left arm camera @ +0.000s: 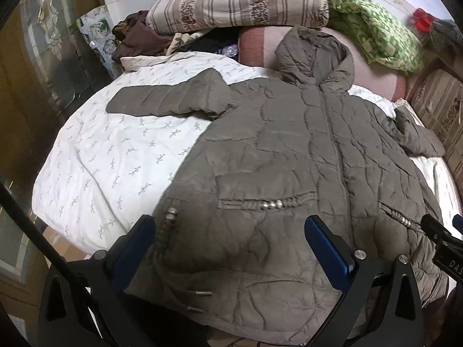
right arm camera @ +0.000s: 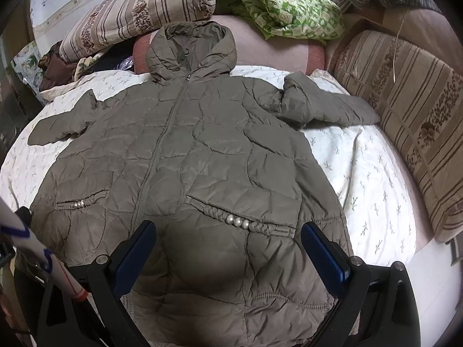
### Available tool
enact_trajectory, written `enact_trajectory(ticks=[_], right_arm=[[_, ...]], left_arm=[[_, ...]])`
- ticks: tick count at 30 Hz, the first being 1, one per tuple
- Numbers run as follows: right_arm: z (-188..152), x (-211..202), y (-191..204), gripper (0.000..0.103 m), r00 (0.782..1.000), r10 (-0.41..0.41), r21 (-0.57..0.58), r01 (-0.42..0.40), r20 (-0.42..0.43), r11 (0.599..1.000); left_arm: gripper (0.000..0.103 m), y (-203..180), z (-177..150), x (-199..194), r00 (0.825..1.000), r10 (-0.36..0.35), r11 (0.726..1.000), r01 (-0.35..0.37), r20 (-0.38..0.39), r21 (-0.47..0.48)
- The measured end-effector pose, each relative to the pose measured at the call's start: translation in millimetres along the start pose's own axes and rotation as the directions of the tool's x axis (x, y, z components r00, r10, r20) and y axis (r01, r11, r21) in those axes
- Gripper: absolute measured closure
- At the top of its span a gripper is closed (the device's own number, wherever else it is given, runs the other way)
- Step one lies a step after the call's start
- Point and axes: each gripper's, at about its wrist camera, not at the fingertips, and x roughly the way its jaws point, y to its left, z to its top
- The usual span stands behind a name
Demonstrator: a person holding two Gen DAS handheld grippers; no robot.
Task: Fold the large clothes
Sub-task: 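Move both tools over the olive jacket toward its sleeves, then reach the left tool to the sleeve cuff nearest it and grasp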
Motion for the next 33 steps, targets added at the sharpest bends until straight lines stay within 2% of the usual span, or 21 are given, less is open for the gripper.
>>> enact_trajectory(ticks=[6, 17, 25, 33], right_arm=[[9, -4, 20, 0.001, 1.0, 0.002, -0.045, -0.002, 0.004, 0.999], [16, -8, 77, 0.001, 0.999, 0.044, -0.162, -0.04, 0.018, 0.986], [30, -5, 116, 0.001, 0.998, 0.044, -0.242, -0.03, 0.054, 0.97], [40, 1, 150, 0.001, 0.995, 0.092, -0.28, -0.077, 0.041, 0.957]], left_arm=[[0.001, 18, 6, 6, 1.0, 0.027, 0.999, -0.026, 0.002, -0.026], [0.001, 66, 12, 23, 0.999, 0.027, 0.994, -0.029, -0.022, -0.11], [0.001, 104, 20, 38, 0.998, 0.068, 0.984, -0.07, -0.018, -0.162], [0.001, 142, 35, 56, 0.992, 0.127, 0.973, -0.128, -0.019, -0.192]])
